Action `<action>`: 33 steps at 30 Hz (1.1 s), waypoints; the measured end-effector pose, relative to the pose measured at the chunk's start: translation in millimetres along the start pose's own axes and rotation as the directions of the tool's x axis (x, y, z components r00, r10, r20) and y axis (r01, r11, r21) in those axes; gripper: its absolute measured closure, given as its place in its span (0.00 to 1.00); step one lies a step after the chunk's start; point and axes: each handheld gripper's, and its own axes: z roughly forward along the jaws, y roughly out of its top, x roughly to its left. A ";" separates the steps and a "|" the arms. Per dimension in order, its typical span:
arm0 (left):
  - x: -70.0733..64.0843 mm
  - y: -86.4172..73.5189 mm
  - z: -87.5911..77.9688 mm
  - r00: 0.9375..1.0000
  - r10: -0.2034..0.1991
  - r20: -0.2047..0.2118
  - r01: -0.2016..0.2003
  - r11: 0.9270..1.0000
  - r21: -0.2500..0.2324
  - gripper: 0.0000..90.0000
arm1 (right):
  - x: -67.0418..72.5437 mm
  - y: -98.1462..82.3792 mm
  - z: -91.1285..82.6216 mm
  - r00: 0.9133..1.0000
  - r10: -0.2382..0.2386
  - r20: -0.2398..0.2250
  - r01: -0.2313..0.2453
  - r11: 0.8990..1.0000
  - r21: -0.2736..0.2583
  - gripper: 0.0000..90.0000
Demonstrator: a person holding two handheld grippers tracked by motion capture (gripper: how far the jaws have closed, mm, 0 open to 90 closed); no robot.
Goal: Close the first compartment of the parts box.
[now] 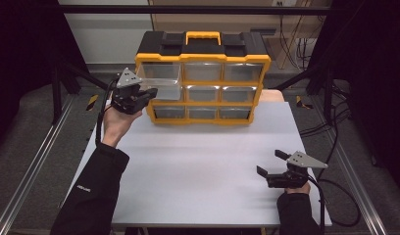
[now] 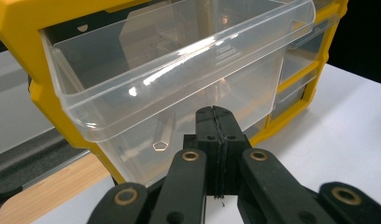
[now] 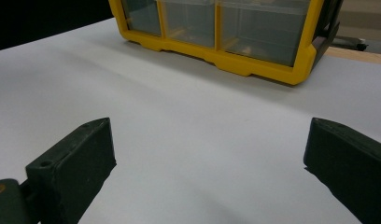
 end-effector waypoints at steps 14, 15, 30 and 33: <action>3.8 4.7 8.3 1.000 0.000 -0.012 0.000 1.000 0.013 0.99 | 0.1 0.1 -0.1 1.000 0.000 0.000 0.000 1.000 0.000 0.02; 4.5 4.9 8.8 1.000 0.000 -0.011 0.000 1.000 0.014 0.99 | 0.1 0.1 -0.2 1.000 0.001 0.000 -0.001 1.000 -0.001 0.02; 9.7 7.9 15.7 1.000 0.001 -0.019 -0.001 1.000 0.015 0.99 | 0.0 0.1 0.0 1.000 0.000 -0.001 0.000 1.000 -0.001 0.02; 11.2 8.5 17.1 1.000 -0.002 -0.020 0.003 1.000 0.013 0.99 | 0.1 0.0 0.1 1.000 -0.001 -0.001 0.001 1.000 0.000 0.02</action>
